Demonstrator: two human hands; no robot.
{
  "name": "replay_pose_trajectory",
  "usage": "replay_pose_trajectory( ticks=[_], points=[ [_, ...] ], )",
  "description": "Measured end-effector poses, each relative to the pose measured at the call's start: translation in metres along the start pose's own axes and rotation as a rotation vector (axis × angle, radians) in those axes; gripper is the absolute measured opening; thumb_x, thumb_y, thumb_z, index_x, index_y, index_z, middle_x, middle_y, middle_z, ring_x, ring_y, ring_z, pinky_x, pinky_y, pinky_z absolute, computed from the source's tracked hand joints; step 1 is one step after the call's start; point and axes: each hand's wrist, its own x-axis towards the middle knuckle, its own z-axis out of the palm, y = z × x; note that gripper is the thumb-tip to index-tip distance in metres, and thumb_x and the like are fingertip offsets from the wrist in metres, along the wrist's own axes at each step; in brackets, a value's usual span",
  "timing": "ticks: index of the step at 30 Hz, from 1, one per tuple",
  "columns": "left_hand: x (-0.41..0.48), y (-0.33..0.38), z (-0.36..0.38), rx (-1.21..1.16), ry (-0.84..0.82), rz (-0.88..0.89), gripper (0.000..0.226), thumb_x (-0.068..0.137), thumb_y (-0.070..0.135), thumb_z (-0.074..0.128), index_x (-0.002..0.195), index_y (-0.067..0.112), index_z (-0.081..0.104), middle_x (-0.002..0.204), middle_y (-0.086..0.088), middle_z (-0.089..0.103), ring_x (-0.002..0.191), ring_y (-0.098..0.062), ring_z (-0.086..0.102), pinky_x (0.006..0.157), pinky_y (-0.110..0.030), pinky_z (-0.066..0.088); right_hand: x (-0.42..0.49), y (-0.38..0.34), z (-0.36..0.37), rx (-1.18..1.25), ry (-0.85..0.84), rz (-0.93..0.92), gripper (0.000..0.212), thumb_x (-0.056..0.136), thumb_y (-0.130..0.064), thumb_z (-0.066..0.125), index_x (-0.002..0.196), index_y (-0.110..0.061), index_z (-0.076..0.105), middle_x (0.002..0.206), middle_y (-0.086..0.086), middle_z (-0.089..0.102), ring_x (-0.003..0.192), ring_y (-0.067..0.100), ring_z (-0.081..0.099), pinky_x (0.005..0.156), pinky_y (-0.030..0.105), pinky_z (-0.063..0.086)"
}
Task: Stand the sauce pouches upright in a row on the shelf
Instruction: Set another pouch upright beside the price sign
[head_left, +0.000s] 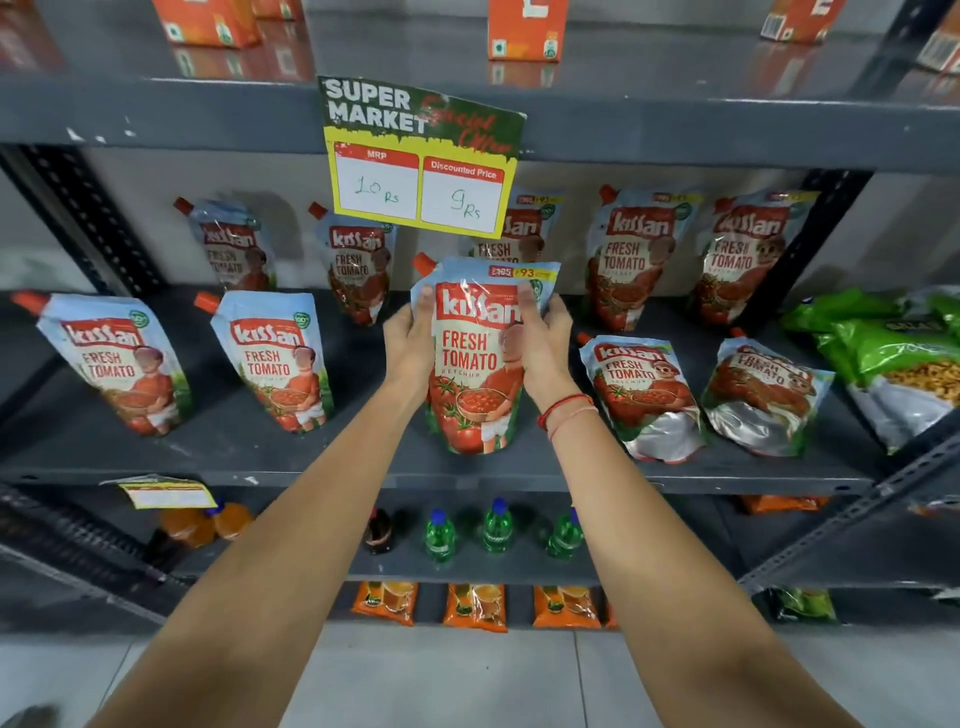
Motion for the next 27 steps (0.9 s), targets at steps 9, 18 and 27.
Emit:
replay_pose_trajectory(
  ticks=[9,18,27],
  points=[
    [-0.003,-0.006,-0.019,0.049,0.032,0.118,0.031,0.097,0.033,0.042,0.077,0.015,0.058,0.072,0.004,0.067,0.065,0.002,0.065,0.06,-0.017,0.053,0.006,-0.001,0.004,-0.065,-0.076,-0.184,0.009,0.09,-0.02,0.061,0.096,-0.015,0.058,0.09,-0.001,0.068,0.082,0.007,0.069,0.073,0.022,0.057],
    [-0.072,-0.045,0.011,0.307,0.551,0.335,0.037,0.092,0.027,0.052,0.118,0.003,0.045,0.114,-0.009,0.045,0.107,-0.021,0.048,0.09,-0.023,0.041,-0.004,0.007,-0.036,-0.216,-0.007,-0.242,0.008,0.086,-0.031,0.065,0.085,-0.026,0.059,0.08,-0.007,0.067,0.074,-0.005,0.062,0.069,0.01,0.047],
    [-0.057,-0.071,0.102,0.502,-0.174,0.272,0.027,0.09,0.016,0.056,0.115,0.006,0.054,0.112,-0.012,0.057,0.09,-0.006,0.056,0.074,-0.002,0.037,0.056,-0.02,-0.165,-1.113,0.209,0.031,0.044,0.09,-0.031,0.057,0.113,0.006,0.059,0.119,0.027,0.061,0.116,0.04,0.052,0.102,0.043,0.039]
  ],
)
